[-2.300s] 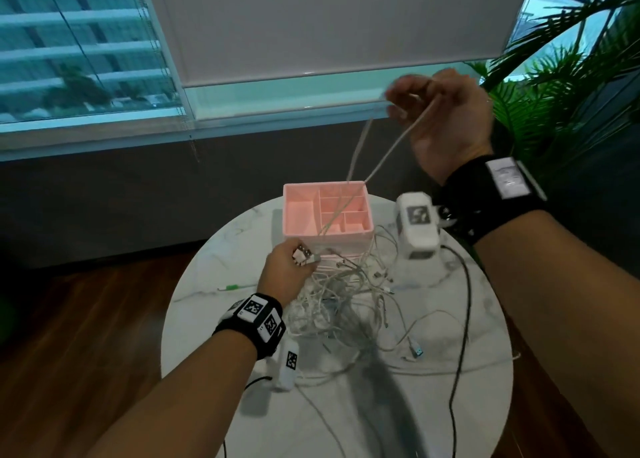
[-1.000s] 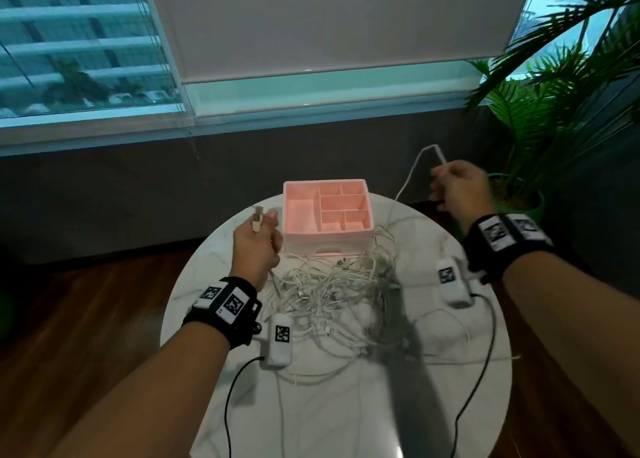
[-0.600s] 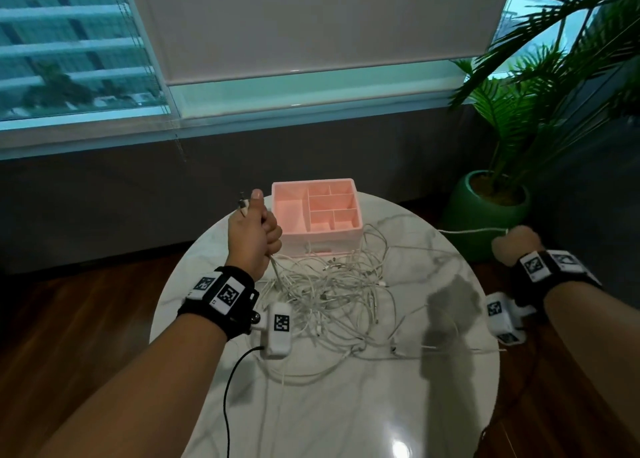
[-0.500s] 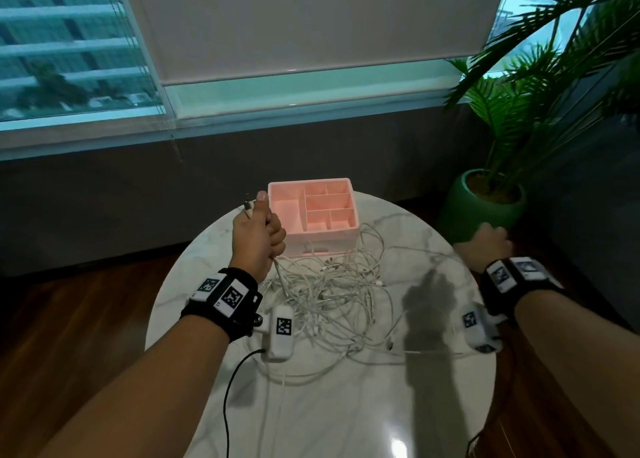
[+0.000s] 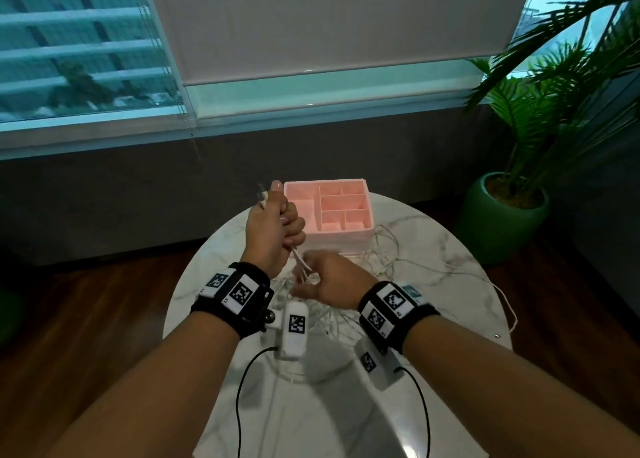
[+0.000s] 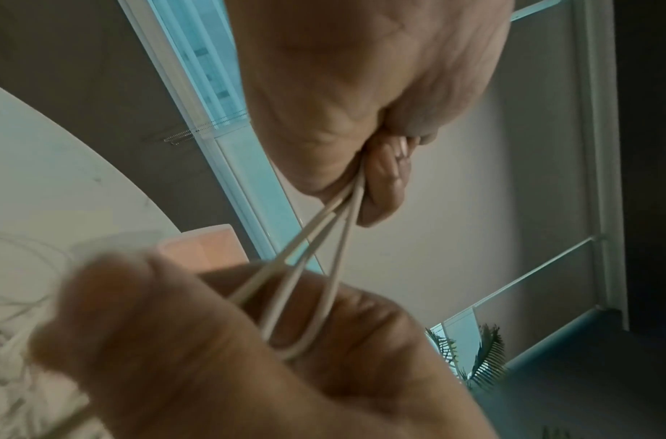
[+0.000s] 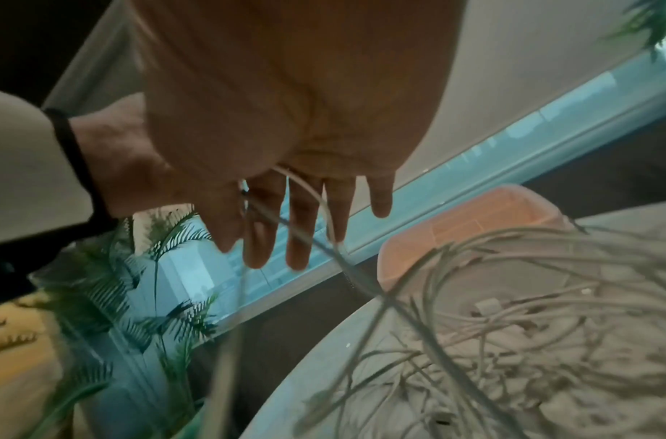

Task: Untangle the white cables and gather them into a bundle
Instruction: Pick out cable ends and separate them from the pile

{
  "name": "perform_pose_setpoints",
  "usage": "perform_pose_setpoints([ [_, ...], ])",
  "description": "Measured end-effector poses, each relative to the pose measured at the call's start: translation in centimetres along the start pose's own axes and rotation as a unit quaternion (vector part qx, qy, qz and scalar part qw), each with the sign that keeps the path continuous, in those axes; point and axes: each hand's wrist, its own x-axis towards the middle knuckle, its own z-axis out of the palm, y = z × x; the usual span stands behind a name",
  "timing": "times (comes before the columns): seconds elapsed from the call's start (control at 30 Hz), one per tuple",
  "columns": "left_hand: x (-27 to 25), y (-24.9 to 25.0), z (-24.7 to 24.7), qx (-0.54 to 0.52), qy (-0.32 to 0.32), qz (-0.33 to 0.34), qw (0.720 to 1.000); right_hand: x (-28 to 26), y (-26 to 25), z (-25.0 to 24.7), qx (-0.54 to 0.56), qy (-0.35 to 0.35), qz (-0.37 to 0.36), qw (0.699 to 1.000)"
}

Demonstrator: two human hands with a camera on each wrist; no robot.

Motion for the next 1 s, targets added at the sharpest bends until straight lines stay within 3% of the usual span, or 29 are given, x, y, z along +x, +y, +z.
perform_pose_setpoints([
  [0.3,1.2,1.7,-2.8,-0.041,0.061,0.05,0.996,-0.6,4.8,-4.5,-0.114,0.114,0.003,0.987],
  [0.53,1.5,1.3,-1.9,-0.036,0.064,0.065,0.995,-1.3,6.6,-7.8,-0.129,0.109,0.038,0.985],
  [0.8,1.8,1.1,-1.9,-0.04,0.063,0.064,0.995,-1.1,6.7,-12.6,-0.075,0.306,-0.008,0.949],
  [1.0,1.9,1.3,-3.1,-0.03,0.083,0.061,0.994,-2.5,9.8,-11.7,-0.121,0.166,0.072,0.976],
])
